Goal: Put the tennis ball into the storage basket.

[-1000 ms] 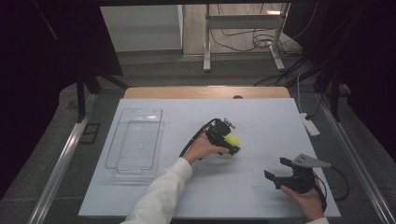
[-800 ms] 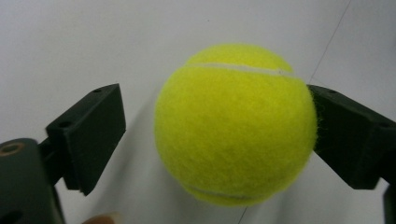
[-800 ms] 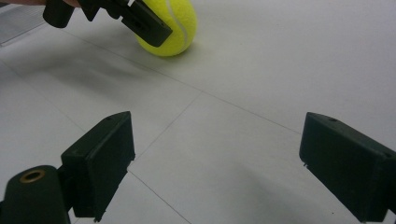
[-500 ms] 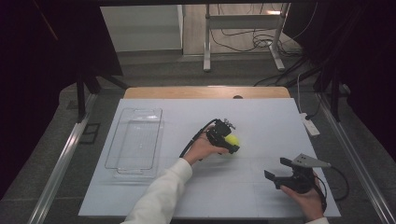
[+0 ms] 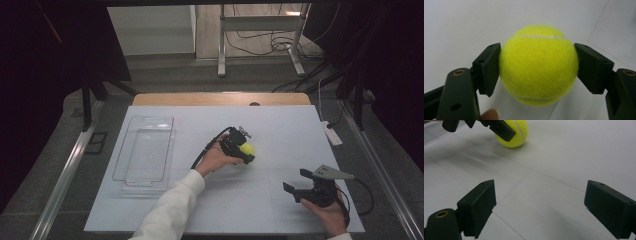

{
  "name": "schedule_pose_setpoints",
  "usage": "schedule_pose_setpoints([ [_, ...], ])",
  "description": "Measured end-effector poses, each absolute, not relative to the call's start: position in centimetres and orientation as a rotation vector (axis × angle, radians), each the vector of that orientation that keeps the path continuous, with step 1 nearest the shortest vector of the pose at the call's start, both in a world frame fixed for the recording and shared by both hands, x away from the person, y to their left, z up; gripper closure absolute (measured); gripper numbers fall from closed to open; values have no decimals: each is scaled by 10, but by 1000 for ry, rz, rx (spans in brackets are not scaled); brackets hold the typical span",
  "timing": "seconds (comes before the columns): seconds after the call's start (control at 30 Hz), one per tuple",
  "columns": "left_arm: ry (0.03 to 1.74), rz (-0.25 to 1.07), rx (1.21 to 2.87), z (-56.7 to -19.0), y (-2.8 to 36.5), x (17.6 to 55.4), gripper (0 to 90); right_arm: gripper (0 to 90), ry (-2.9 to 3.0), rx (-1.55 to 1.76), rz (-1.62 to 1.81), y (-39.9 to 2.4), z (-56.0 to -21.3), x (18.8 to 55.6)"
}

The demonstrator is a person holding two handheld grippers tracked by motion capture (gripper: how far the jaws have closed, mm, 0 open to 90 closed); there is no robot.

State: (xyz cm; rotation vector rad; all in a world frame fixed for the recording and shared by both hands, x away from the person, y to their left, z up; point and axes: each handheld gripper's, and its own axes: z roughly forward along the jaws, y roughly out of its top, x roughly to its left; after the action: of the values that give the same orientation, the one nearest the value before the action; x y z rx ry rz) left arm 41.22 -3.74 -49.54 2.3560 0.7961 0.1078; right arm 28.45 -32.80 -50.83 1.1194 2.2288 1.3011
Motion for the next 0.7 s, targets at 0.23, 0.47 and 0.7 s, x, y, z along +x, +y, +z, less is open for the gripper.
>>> schedule_pose_setpoints([
  [0.23,758,101,2357,-491,-35,409,269,107,2230,1120,1299,-328,-508,284],
  [0.47,765,111,2333,-487,-31,409,269,107,2231,1120,1296,-328,-508,284],
  [0.7,776,114,2291,-482,-23,409,269,107,2233,1118,1296,-328,-508,284],
])
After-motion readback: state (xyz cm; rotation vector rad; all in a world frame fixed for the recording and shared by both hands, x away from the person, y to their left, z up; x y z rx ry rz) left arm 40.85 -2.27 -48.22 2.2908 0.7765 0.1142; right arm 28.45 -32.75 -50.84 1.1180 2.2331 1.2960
